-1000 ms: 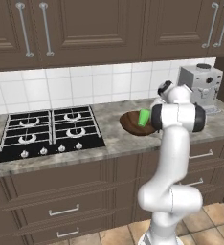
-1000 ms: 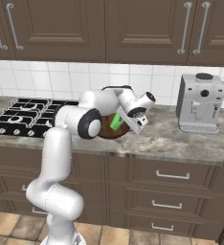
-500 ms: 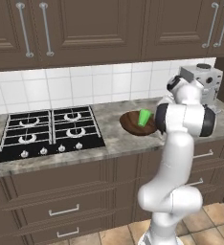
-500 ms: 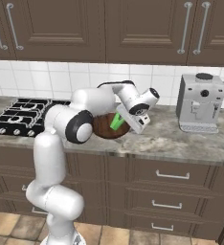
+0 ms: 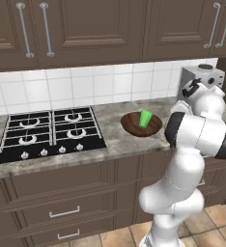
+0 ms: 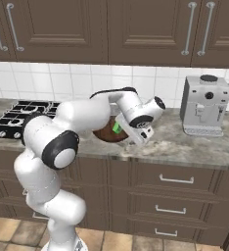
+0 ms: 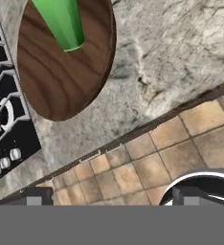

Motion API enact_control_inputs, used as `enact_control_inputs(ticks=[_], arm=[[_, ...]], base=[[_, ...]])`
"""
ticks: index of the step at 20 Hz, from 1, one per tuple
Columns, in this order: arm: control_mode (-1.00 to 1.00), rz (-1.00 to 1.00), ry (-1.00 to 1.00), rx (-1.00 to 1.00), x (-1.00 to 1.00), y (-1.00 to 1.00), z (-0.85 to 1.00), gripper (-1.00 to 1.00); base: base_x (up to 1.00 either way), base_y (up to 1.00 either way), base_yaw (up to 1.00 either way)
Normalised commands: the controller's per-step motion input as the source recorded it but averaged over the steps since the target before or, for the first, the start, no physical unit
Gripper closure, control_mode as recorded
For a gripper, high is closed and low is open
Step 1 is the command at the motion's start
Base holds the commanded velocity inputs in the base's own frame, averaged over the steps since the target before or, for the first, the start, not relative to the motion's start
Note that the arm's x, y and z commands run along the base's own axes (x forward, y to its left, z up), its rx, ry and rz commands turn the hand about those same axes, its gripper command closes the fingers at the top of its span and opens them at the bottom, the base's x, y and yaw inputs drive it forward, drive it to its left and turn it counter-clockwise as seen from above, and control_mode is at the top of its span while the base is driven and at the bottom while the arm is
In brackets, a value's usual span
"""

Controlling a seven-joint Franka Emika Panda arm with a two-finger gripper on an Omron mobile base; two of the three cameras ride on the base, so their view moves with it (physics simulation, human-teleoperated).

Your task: Place the cup inside the bowl on the dining table and move the bowl to any counter.

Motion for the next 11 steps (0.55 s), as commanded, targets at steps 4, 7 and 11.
enact_control_inputs(ticks=[4,7,11], arm=[[-1.00,0.05,-0.10,0.00,-1.00,0.00,0.45,-1.00],[-1.00,0.07,-0.09,0.00,-1.00,0.00,0.54,-1.00],[-1.00,0.08,-0.06,-0.02,-0.91,0.03,0.58,-1.00]], base=[[0.00,0.00,0.00],[0.00,0.00,0.00],[0.00,0.00,0.00]])
